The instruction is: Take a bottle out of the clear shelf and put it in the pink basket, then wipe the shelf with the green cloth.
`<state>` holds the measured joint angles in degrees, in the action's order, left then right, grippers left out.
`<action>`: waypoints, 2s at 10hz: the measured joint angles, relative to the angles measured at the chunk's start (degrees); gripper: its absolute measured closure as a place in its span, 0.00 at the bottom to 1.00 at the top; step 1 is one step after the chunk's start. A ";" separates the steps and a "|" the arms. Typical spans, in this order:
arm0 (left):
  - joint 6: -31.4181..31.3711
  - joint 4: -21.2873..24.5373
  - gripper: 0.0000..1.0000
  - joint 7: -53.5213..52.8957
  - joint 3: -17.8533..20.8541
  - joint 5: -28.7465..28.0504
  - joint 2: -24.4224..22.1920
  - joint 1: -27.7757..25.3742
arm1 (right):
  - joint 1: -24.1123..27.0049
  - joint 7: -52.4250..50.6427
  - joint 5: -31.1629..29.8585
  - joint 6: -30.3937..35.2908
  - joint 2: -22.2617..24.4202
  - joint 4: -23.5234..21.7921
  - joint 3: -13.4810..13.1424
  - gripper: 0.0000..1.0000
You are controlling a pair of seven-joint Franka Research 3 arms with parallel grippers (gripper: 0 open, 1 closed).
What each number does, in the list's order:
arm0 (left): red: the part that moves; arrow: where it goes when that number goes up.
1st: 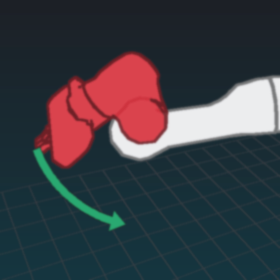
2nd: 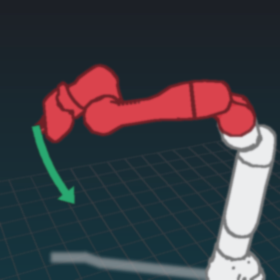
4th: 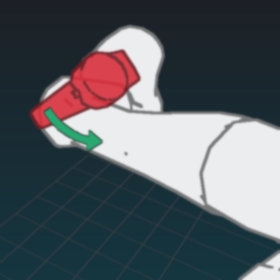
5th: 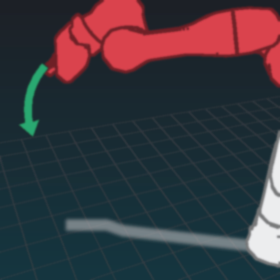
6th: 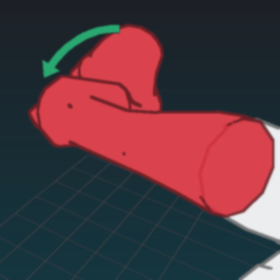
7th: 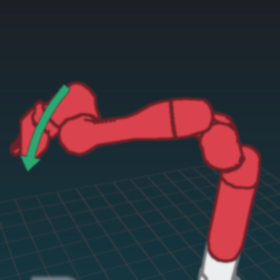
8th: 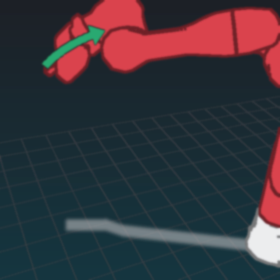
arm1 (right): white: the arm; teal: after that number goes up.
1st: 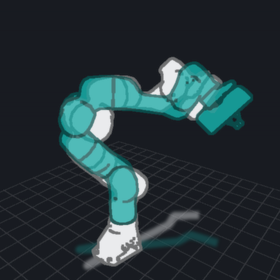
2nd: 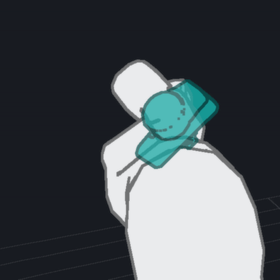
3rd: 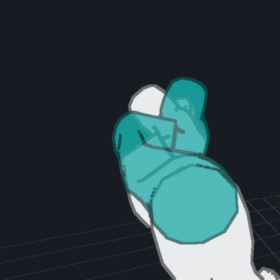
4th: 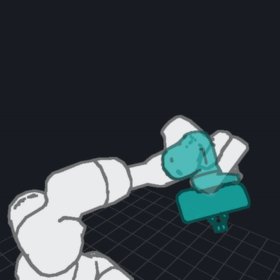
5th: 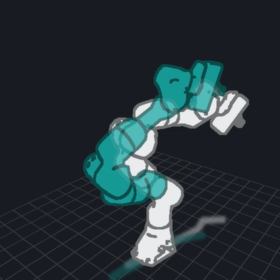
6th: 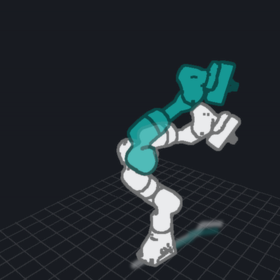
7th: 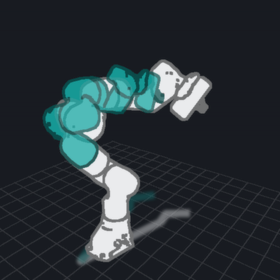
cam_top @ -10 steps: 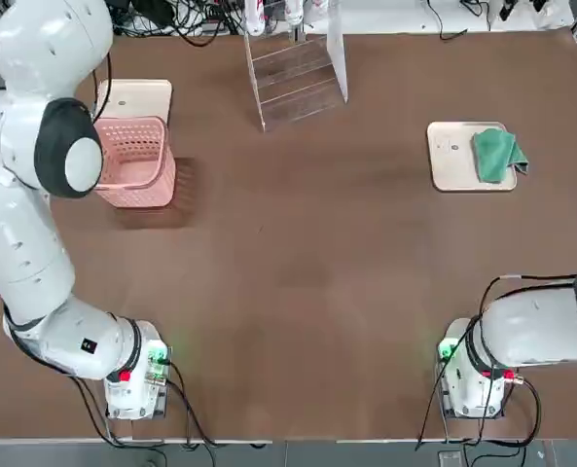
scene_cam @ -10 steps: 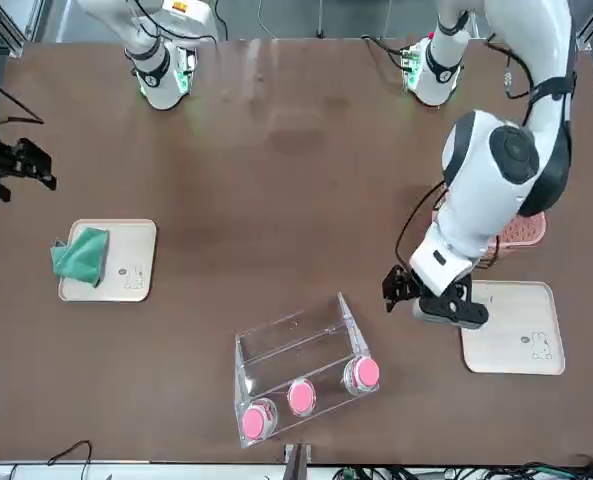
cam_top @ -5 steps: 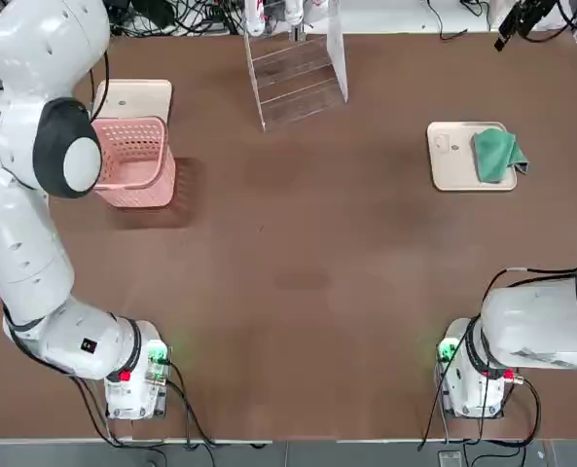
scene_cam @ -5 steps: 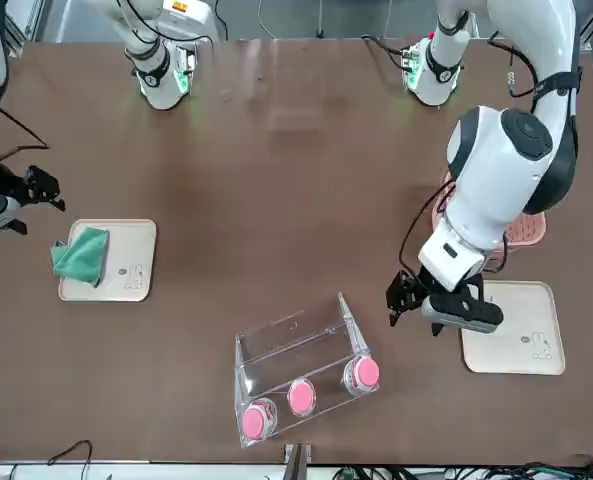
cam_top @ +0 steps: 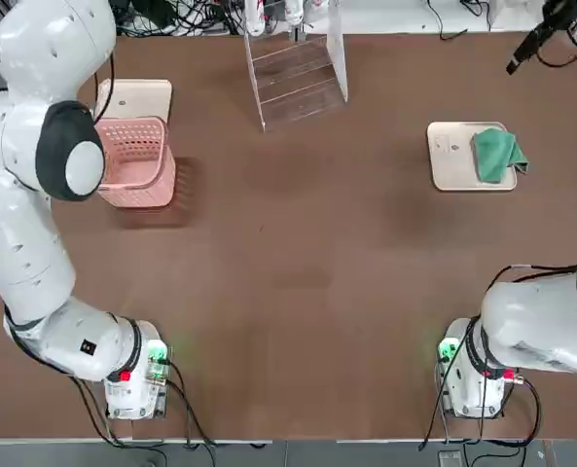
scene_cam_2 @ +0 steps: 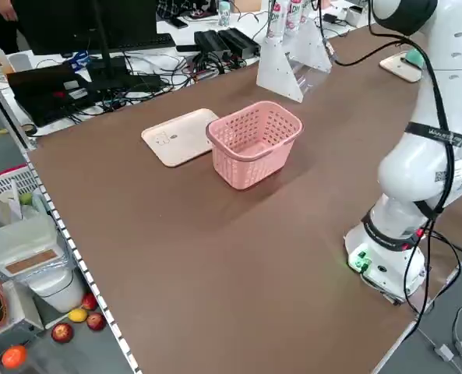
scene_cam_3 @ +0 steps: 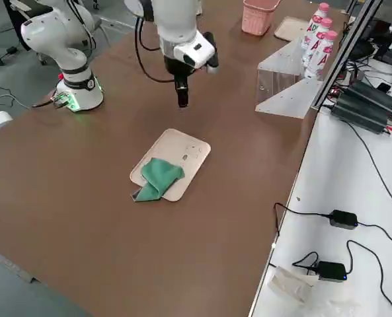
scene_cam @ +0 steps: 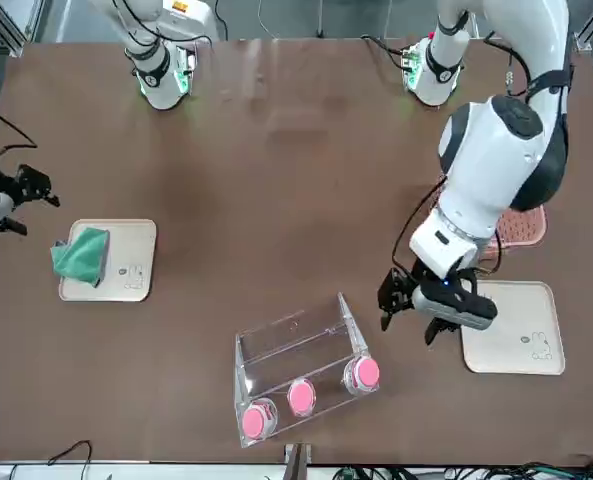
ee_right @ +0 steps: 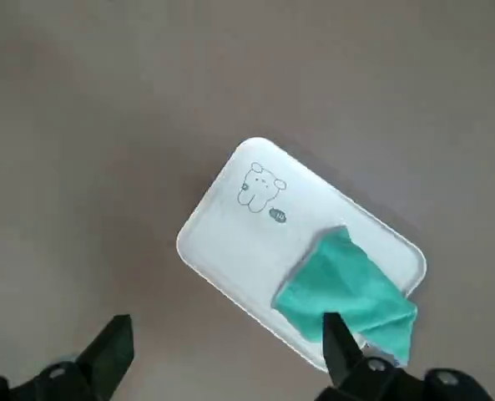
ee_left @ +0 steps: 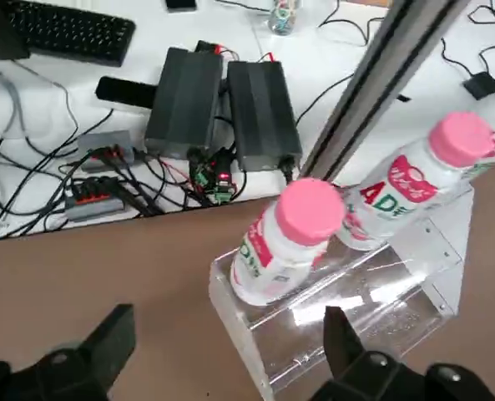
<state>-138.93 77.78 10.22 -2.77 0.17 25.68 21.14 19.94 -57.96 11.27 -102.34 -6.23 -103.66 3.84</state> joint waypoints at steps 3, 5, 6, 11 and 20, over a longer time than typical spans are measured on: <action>-3.25 0.28 0.01 -0.13 -0.12 -1.38 0.42 1.83 | 7.87 -17.83 3.23 -3.70 -11.72 -0.20 1.34 0.00; -7.47 0.45 0.01 -0.26 -0.13 -1.45 2.23 2.27 | 12.39 -22.63 3.85 -7.34 -18.59 2.82 4.35 0.00; -8.99 0.46 0.03 -0.34 -0.14 -1.46 3.14 2.39 | 13.73 -23.71 4.01 -7.67 -21.63 5.79 5.02 0.00; -15.79 0.22 0.03 -3.19 -0.06 -1.48 5.54 2.45 | 21.22 -18.75 3.81 -2.59 -30.65 17.61 8.86 0.00; -22.12 -2.46 0.20 -3.82 0.59 -1.50 9.49 2.44 | 21.57 -19.23 -0.94 -5.33 -40.49 24.69 9.38 0.00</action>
<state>-161.06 75.33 6.40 -2.18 -1.33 35.18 23.58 41.51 -77.18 10.33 -107.67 -46.72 -78.96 13.21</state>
